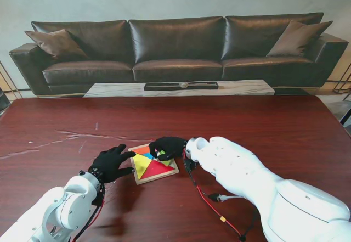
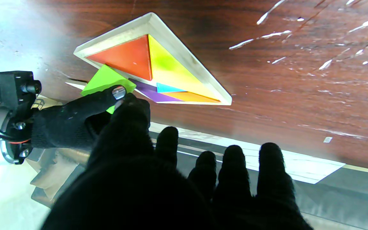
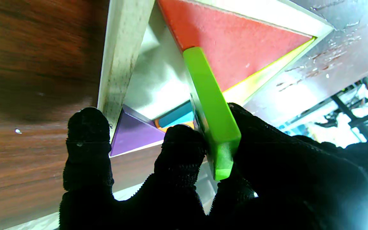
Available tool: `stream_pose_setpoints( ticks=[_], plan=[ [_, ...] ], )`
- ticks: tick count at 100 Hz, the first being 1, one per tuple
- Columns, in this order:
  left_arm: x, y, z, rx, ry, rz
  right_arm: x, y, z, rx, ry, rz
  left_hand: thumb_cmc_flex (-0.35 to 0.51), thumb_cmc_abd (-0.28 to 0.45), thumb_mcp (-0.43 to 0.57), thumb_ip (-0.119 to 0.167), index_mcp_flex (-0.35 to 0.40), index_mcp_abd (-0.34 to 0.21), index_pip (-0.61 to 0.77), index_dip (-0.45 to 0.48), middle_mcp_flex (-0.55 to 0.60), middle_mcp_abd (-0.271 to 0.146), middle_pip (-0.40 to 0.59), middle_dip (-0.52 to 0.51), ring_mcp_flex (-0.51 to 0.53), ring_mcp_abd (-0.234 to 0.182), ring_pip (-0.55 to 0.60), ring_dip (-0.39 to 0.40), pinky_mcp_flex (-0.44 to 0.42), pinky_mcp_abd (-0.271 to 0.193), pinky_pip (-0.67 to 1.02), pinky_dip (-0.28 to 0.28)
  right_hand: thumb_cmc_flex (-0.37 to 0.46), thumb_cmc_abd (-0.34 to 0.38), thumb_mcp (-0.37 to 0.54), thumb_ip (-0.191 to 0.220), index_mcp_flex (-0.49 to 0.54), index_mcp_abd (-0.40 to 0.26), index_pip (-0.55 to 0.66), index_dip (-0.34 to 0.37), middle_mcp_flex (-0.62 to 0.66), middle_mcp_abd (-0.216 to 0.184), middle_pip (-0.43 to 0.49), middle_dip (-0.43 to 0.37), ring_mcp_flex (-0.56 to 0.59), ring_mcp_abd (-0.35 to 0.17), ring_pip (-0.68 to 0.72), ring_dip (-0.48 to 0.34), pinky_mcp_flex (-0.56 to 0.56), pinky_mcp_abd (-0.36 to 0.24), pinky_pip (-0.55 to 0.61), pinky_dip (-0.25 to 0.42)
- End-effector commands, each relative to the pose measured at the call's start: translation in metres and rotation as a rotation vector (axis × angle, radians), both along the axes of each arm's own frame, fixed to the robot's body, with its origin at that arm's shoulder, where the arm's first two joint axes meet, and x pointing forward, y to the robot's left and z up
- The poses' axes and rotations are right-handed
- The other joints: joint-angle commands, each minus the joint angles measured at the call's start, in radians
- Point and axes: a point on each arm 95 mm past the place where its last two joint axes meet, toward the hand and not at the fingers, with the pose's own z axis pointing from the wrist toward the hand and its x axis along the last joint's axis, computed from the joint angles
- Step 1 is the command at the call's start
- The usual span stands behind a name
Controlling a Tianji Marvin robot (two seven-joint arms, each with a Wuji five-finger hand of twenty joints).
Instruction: Assemble the tangram pieces into a square
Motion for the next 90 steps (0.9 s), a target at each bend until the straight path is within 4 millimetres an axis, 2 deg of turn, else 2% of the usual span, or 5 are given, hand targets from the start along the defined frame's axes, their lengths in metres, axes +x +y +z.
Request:
stream_pose_setpoints(
  ticks=[1, 6, 32, 50, 90],
  plan=[
    [-0.0013, -0.0002, -0.0012, -0.007, 0.003, 0.001, -0.002, 0.0058, -0.0004, -0.009, -0.002, 0.023, 0.043, 0.042, -0.01, 0.04, 0.014, -0.01, -0.004, 0.01, -0.018, -0.022, -0.016, 0.0, -0.021, -0.015, -0.029, -0.001, -0.011, -0.004, -0.012, 0.01, 0.12, 0.084, 0.158, 0.076, -0.011, -0.044, 0.03, -0.038, -0.029, -0.038, 0.077, 0.009, -0.029, -0.034, -0.15, -0.043, -0.021, 0.022, 0.034, 0.044],
    [-0.0012, -0.0003, -0.0014, -0.008, 0.003, 0.001, -0.0017, 0.0056, -0.0004, -0.023, -0.008, 0.031, 0.043, 0.042, -0.01, 0.04, 0.014, -0.011, -0.004, 0.01, -0.018, -0.022, -0.016, 0.0, -0.021, -0.016, -0.029, -0.001, -0.011, -0.004, -0.012, 0.011, 0.116, 0.075, 0.154, 0.076, 0.001, -0.059, 0.025, -0.054, -0.026, -0.049, 0.072, -0.002, -0.032, -0.053, -0.15, -0.052, -0.039, 0.023, 0.032, 0.05],
    [-0.0009, -0.0004, -0.002, -0.01, 0.007, 0.001, -0.0001, 0.0033, -0.0002, -0.067, -0.046, 0.052, 0.042, 0.043, -0.011, 0.04, 0.013, -0.012, -0.005, 0.01, -0.018, -0.024, -0.017, 0.0, -0.021, -0.016, -0.03, -0.001, -0.01, -0.004, -0.013, 0.012, 0.08, 0.029, 0.144, 0.066, 0.007, -0.092, 0.028, -0.178, -0.033, -0.09, 0.053, -0.085, -0.103, -0.028, -0.157, -0.096, -0.117, 0.028, 0.019, 0.078],
    [-0.0006, -0.0006, -0.0022, -0.01, 0.01, 0.0, 0.0003, 0.0028, -0.0001, -0.074, -0.065, 0.053, 0.042, 0.042, -0.011, 0.04, 0.015, -0.013, -0.004, 0.01, -0.019, -0.023, -0.017, 0.0, -0.021, -0.015, -0.03, -0.001, -0.011, -0.003, -0.014, 0.012, 0.056, 0.024, 0.136, 0.06, -0.009, -0.1, 0.033, -0.222, -0.064, -0.083, 0.025, -0.177, -0.158, 0.006, -0.17, -0.109, -0.171, 0.029, 0.002, 0.084],
    [-0.0002, -0.0008, -0.0024, -0.015, 0.009, 0.001, 0.0013, 0.0044, 0.001, -0.079, -0.1, 0.058, 0.042, 0.043, -0.011, 0.04, 0.015, -0.013, -0.003, 0.011, -0.019, -0.023, -0.018, 0.0, -0.023, -0.015, -0.032, -0.001, -0.012, 0.001, -0.017, 0.013, 0.03, -0.011, 0.151, 0.044, -0.006, -0.121, -0.007, -0.242, -0.104, -0.081, -0.011, -0.405, -0.176, 0.173, -0.334, -0.143, -0.224, 0.008, -0.019, 0.082]
  ],
)
